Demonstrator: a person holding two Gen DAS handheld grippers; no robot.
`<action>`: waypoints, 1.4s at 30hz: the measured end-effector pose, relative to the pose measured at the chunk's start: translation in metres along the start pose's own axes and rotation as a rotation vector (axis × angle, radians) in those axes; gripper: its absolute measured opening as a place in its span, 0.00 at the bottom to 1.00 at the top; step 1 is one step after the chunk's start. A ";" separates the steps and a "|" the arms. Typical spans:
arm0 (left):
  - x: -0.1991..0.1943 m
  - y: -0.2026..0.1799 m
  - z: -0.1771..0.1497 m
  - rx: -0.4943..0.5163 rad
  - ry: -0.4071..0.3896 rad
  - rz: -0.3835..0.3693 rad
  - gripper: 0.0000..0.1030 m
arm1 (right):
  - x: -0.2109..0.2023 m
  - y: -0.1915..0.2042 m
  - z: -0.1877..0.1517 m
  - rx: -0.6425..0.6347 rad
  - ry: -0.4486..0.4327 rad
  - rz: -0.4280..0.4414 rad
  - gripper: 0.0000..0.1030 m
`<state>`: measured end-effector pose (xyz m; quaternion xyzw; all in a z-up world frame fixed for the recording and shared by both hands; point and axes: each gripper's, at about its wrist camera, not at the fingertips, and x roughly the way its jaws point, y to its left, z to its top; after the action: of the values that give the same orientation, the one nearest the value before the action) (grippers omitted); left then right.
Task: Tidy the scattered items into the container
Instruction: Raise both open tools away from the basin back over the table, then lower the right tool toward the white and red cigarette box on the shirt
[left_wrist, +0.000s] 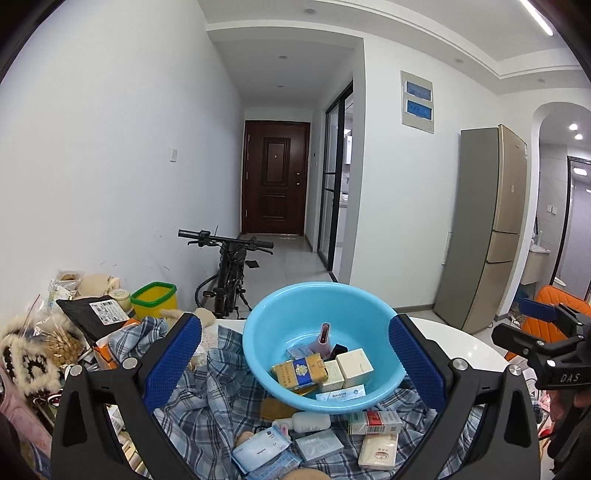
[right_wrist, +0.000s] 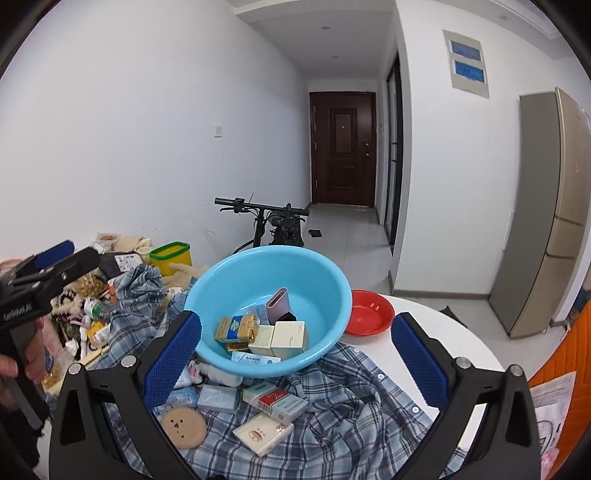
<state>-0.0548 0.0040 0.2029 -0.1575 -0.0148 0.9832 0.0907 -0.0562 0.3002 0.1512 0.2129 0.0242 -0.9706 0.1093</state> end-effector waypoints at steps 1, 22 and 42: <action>-0.002 -0.001 -0.001 0.006 -0.001 0.001 1.00 | -0.002 0.001 0.000 -0.005 -0.006 -0.007 1.00; 0.019 0.000 -0.073 -0.023 0.152 0.004 1.00 | -0.002 0.003 -0.061 -0.018 0.042 -0.057 1.00; 0.044 -0.002 -0.174 -0.037 0.437 0.004 1.00 | 0.030 -0.017 -0.145 0.113 0.260 -0.055 1.00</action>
<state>-0.0416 0.0140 0.0245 -0.3688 -0.0124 0.9254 0.0869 -0.0273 0.3243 0.0074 0.3421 -0.0106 -0.9372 0.0666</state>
